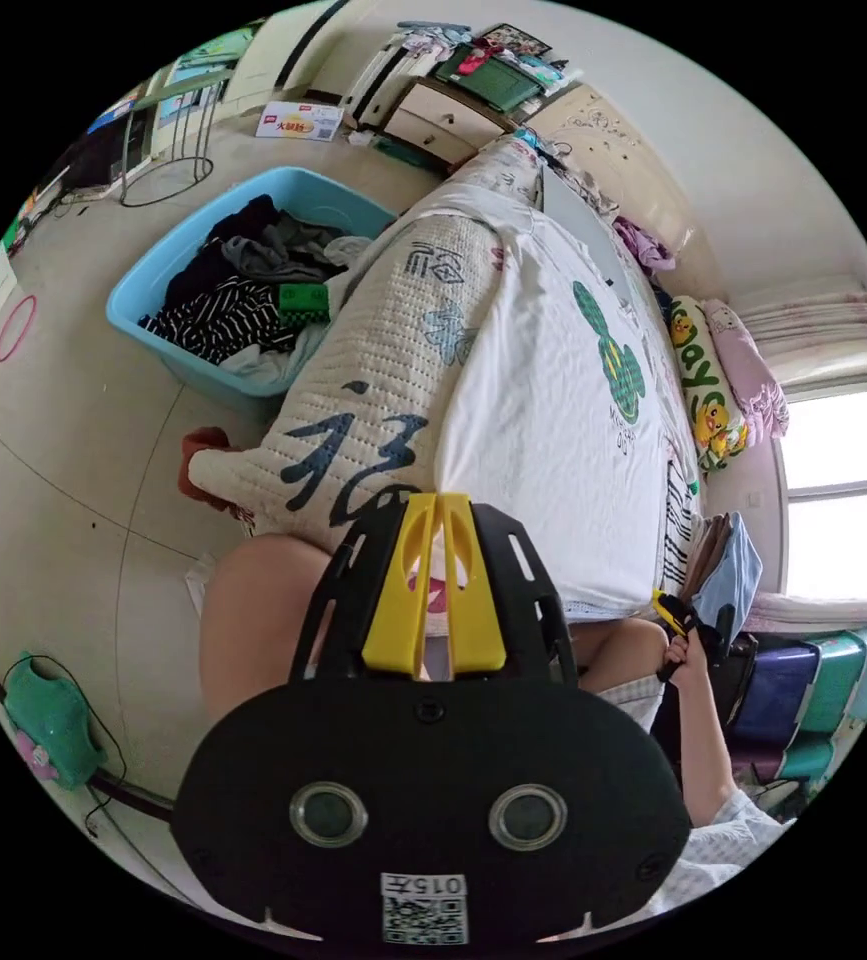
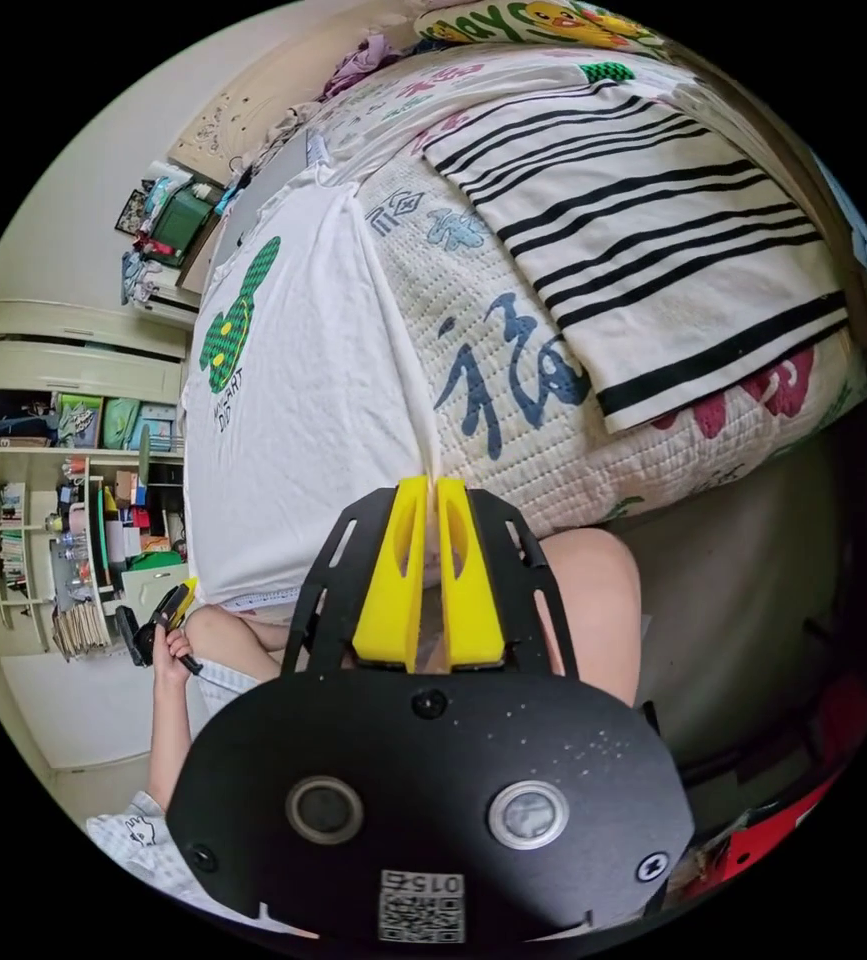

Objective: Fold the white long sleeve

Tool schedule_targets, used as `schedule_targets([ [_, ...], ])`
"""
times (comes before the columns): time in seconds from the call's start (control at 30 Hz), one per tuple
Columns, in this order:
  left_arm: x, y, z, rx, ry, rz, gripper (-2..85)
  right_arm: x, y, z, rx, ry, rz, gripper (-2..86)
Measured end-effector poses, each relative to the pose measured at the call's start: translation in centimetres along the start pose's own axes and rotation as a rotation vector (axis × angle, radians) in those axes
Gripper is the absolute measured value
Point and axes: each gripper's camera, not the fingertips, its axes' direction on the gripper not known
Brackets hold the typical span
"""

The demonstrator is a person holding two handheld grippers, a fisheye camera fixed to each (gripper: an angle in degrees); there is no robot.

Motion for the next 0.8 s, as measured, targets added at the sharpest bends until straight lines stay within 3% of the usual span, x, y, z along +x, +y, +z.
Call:
schedule_targets([
  [0.17,3.6,0.4,-0.7,0.044,-0.117,0.059,-0.2,-0.3,0.1,-0.8,0.090,0.034,0.032,0.5],
  [0.4,9.2,-1.7,1.7,-0.057,-0.301,0.124,-0.4,-5.0,-3.6,4.9,-0.062,0.274,-0.039,0.6],
  [0.6,13.4,-1.7,2.1,-0.053,-0.400,0.177,-0.2,-9.9,-4.1,9.1,-0.083,0.505,-0.141,0.9],
  [0.8,16.5,-1.8,2.4,-0.055,-0.454,0.203,0.1,-10.9,-4.2,10.9,-0.064,0.526,-0.118,0.9],
])
